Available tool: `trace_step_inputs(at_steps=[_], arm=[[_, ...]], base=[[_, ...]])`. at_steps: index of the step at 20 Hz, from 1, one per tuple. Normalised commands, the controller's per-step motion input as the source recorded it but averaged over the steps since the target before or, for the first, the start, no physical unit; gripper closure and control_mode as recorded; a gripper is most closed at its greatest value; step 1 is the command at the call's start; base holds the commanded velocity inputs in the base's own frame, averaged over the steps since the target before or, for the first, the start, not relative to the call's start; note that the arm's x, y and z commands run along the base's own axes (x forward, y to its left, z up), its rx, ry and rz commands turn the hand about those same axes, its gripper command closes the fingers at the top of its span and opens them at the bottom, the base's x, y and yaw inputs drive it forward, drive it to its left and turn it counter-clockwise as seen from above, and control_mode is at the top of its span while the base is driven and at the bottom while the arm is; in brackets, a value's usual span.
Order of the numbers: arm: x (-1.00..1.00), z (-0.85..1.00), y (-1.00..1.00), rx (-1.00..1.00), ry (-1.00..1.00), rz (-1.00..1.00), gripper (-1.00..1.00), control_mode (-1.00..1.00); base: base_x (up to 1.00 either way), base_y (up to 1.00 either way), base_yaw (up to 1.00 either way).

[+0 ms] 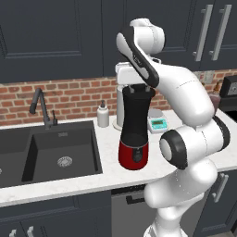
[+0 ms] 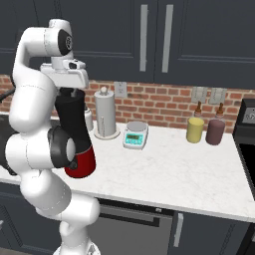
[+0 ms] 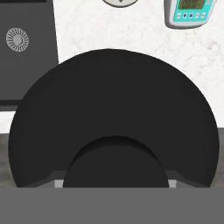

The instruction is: Close the lid blender by securely placing the lid on top.

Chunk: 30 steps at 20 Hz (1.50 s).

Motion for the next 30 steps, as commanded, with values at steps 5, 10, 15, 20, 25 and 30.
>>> trace_step_inputs(at_steps=[5, 10, 15, 20, 25, 30], arm=[[-0.29, 0.0, 0.08, 0.0, 0.0, 0.0, 1.0, -1.0], [0.01, -0.01, 0.19, 0.0, 0.0, 0.0, 1.0, -1.0], [0.38, 0.0, 0.03, 0.0, -0.07, 0.0, 1.0, -1.0], [0.48, -0.03, 0.0, 0.0, -0.1, 0.01, 1.0, -1.0], [0.28, -0.11, 0.0, 0.0, -0.11, 0.02, 1.0, -1.0], [-0.19, -0.21, 0.0, 0.0, -0.06, 0.03, 1.0, -1.0]], base=[[0.0, 0.0, 0.0], [0.0, 0.0, 0.0], [0.0, 0.0, 0.0], [0.0, 0.0, 0.0], [0.0, 0.0, 0.0], [0.0, 0.0, 0.0]])
